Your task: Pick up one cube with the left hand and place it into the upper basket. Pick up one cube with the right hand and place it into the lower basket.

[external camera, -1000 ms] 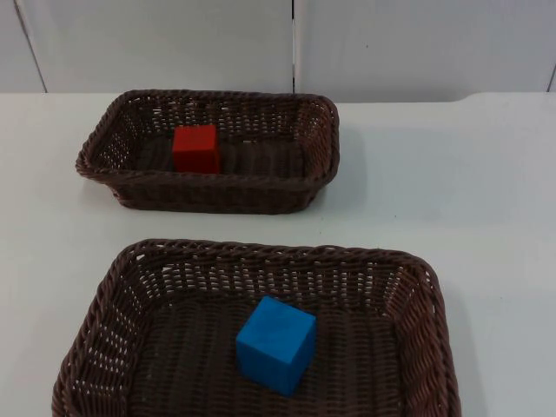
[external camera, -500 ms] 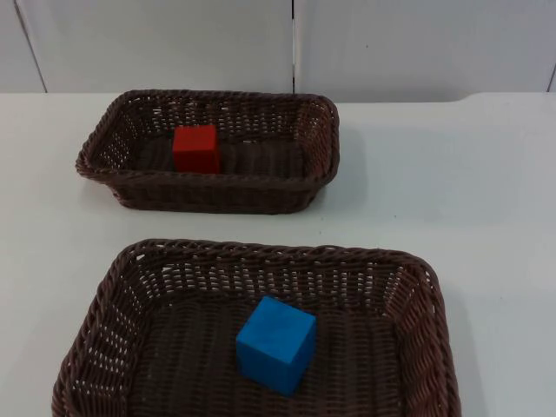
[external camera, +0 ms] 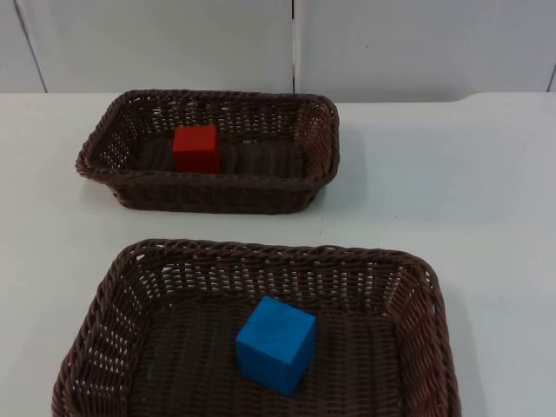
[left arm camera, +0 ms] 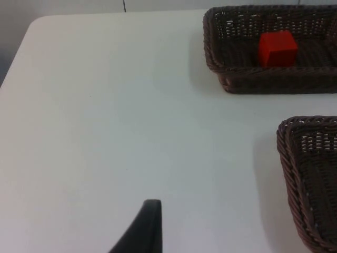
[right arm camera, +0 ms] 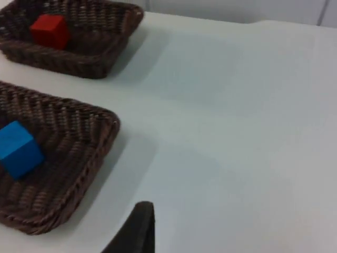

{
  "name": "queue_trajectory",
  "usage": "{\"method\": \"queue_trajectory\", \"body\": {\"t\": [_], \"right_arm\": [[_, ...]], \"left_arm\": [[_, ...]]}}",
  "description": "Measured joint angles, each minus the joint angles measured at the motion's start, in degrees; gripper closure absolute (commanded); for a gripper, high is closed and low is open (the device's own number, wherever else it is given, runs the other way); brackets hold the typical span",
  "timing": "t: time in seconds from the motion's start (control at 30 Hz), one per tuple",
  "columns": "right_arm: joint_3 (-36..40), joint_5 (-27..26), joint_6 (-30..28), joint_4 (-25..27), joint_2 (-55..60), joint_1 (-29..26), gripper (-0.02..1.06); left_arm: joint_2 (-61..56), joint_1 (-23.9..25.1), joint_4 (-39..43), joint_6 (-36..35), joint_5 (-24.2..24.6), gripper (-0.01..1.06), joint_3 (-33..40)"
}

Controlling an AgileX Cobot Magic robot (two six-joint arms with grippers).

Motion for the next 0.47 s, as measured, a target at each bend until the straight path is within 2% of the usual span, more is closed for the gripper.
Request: {"method": "queue_trajectory", "body": {"t": [0.47], "right_arm": [[0.0,0.0,-0.1,0.0,0.0,-13.0,-0.01]], "left_arm": [[0.0,0.0,0.0,0.0,0.0,0.00,0.0]]}}
